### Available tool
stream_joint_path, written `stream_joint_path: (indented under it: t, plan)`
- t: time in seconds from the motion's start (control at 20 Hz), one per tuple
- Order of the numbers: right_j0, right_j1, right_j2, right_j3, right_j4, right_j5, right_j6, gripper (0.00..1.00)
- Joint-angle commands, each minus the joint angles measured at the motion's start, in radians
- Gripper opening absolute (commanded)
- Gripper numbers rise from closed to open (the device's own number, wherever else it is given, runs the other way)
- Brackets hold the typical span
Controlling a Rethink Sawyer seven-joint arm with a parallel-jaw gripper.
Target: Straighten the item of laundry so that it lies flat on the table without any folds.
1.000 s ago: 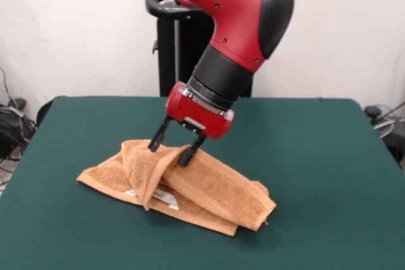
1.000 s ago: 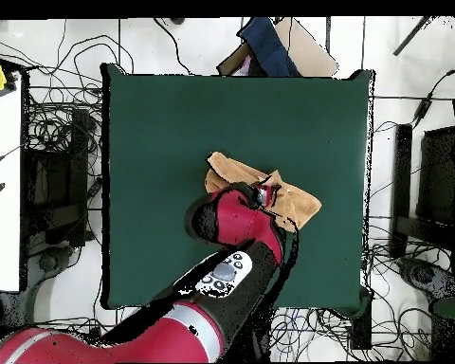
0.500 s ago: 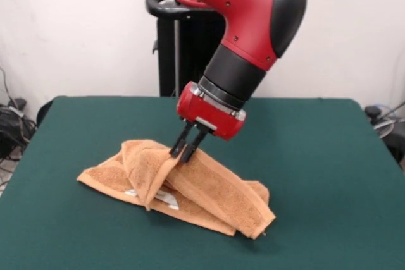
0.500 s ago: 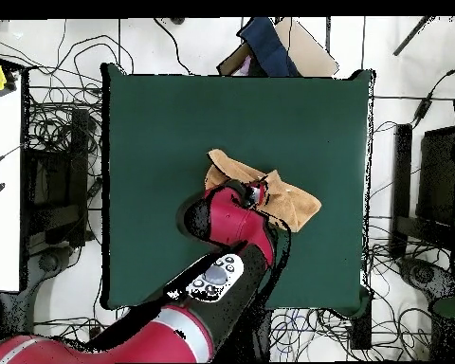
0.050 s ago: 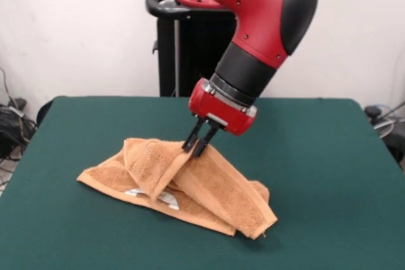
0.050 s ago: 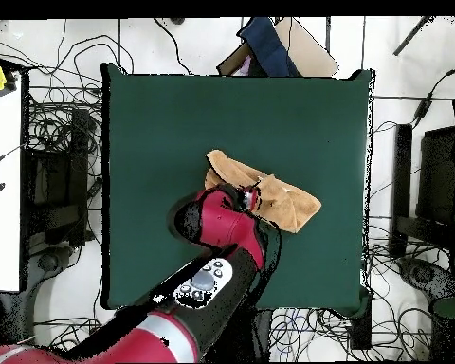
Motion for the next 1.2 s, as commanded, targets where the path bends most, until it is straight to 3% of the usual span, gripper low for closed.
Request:
stream_joint_path:
  t: [0.05,0.25,0.5,0.75,0.85,0.95,1.1,1.2]
  plan:
    - [0.174,0.069,-0.065,0.201,0.216,-0.162,0.519,0.00]
    - [0.377,0.152,-0.178,0.302,0.399,-0.117,0.612,0.00]
    - [0.588,0.323,-0.300,0.365,0.618,-0.012,0.747,0.00]
    - [0.640,0.384,-0.261,0.349,0.647,0.089,0.843,0.00]
    - [0.629,0.354,-0.199,0.362,0.628,0.038,0.835,0.00]
    - [0.581,0.294,-0.128,0.403,0.566,-0.097,0.795,0.00]
    - [0.402,0.190,0.008,0.466,0.370,-0.354,0.798,0.00]
    - [0.277,0.167,0.072,0.476,0.205,-0.480,0.799,0.00]
